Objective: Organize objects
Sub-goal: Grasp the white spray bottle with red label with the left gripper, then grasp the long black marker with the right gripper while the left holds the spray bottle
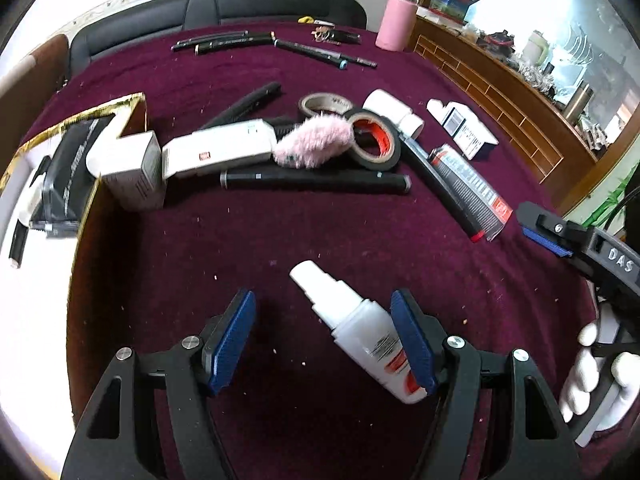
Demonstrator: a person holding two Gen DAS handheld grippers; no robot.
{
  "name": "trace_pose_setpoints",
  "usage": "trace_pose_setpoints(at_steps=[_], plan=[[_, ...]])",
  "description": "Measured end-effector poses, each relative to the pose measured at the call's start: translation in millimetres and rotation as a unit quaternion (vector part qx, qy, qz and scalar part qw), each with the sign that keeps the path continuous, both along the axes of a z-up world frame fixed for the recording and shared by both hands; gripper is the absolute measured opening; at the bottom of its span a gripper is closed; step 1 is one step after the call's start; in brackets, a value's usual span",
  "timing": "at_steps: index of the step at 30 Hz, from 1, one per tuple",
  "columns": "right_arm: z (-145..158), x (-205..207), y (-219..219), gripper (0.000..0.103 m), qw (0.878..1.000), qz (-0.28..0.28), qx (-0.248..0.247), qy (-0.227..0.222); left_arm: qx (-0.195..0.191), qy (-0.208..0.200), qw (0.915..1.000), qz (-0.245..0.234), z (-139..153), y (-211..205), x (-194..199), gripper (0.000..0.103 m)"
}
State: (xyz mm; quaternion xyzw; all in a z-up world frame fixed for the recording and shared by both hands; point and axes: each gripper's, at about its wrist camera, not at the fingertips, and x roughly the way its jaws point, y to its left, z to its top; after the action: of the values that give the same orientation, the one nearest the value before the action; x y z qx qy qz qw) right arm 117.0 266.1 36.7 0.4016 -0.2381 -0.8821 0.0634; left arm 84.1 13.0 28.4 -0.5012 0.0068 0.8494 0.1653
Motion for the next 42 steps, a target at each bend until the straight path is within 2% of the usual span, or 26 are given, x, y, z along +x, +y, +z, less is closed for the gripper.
trace_pose_setpoints(at_steps=[2,4,7,8,9,10,11,15,19,22,24,27,31,33,40,42], plan=[[2,2,-3,0.049,1.000,0.004,0.005,0.003,0.002,-0.009,1.0000,-0.002,-6,7,1,0.064],[3,4,-4,0.049,1.000,0.006,0.010,0.004,-0.015,0.004,0.9998,-0.011,-8,18,8,0.064],[7,5,-3,0.049,1.000,0.006,0.011,0.008,-0.048,0.028,0.9964,-0.064,-12,41,25,0.063],[8,6,-3,0.049,1.000,0.007,0.012,0.010,-0.053,0.033,0.9951,-0.077,-12,45,29,0.052],[9,6,-3,0.049,1.000,0.009,0.014,0.012,-0.060,0.039,0.9931,-0.093,-10,46,35,0.034],[10,6,-5,0.049,1.000,0.013,0.016,0.013,-0.061,0.038,0.9920,-0.104,-9,45,38,0.027],[11,6,-7,0.049,1.000,0.020,0.018,0.014,-0.053,0.030,0.9918,-0.112,-7,39,39,0.025],[12,1,-20,0.049,0.998,0.047,0.032,0.010,-0.049,0.023,0.9944,-0.091,-5,13,36,0.025],[17,-11,-43,0.049,0.993,0.098,0.061,0.006,-0.030,0.017,0.9973,-0.065,-6,-13,33,0.025],[17,-23,-64,0.049,0.986,0.131,0.100,0.004,-0.015,0.011,0.9983,-0.056,-8,-22,31,0.025],[18,-31,-80,0.049,0.981,0.152,0.124,0.004,-0.021,0.012,0.9983,-0.054,-8,-20,30,0.025],[15,-49,-105,0.049,0.971,0.196,0.136,-0.002,-0.027,0.019,0.9980,-0.053,-9,-19,29,0.025],[4,-75,-128,0.049,0.962,0.224,0.159,-0.013,-0.003,0.028,0.9985,-0.047,-11,-24,27,0.025],[0,-89,-132,0.049,0.960,0.233,0.156,-0.019,0.001,0.032,0.9982,-0.051,-11,-26,28,0.025],[-7,-120,-141,0.051,0.957,0.266,0.102,-0.055,0.039,0.022,0.9982,-0.039,-12,-39,31,0.025],[-11,-116,-147,0.051,0.950,0.288,0.100,-0.072,0.041,0.019,0.9982,-0.039,-11,-39,30,0.025]])
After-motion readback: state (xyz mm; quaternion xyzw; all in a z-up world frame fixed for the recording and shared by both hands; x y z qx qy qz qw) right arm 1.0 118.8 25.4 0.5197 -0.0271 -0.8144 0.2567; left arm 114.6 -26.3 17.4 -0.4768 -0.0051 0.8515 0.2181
